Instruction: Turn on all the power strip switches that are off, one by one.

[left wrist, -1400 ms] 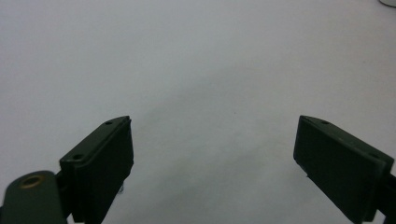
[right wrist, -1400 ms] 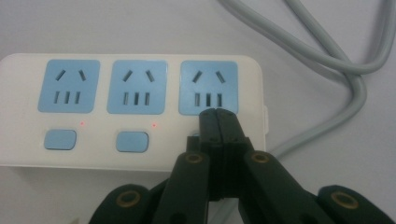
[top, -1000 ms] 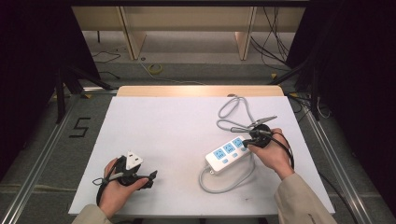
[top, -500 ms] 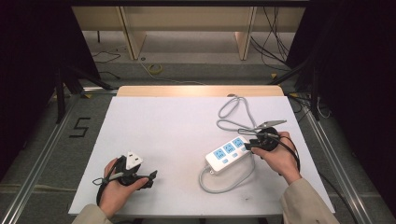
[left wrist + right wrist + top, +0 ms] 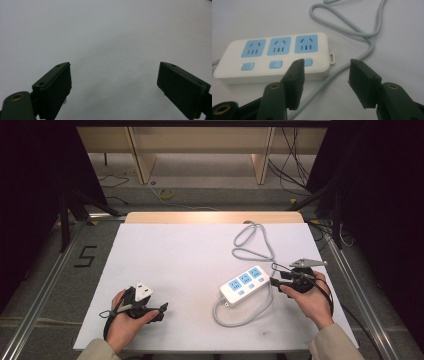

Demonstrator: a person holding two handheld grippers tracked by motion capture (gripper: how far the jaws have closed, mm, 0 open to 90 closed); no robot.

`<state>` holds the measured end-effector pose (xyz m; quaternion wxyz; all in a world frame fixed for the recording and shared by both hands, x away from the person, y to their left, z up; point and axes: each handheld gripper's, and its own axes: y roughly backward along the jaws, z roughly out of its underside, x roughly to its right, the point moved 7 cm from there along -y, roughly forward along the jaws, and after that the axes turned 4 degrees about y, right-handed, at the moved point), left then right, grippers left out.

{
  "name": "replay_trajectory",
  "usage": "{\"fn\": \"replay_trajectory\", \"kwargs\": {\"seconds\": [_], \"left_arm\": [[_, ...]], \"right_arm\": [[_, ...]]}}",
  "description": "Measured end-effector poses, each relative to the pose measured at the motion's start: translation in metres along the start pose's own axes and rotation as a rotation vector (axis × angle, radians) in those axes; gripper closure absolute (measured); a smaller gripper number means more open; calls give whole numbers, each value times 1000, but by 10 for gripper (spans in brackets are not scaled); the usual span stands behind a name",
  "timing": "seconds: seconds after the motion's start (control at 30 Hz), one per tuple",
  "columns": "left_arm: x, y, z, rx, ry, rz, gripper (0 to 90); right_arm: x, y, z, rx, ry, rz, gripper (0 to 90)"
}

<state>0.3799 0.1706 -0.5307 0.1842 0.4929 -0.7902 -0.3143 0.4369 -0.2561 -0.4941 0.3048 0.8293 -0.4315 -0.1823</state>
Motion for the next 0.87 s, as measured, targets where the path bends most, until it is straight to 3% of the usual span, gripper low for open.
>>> {"fn": "replay_trajectory", "kwargs": {"seconds": [0.2, 0.6, 0.87], "left_arm": [[-1, -1, 1, -5, 3, 0, 120], [-6, -1, 4, -22, 12, -12, 120], [-5, -6, 5, -38, 9, -9, 119]], "right_arm": [[0, 5, 11, 31, 19, 26, 433], [-18, 9, 18, 100, 74, -4, 408], [-20, 11, 22, 110, 62, -5, 404]]}}
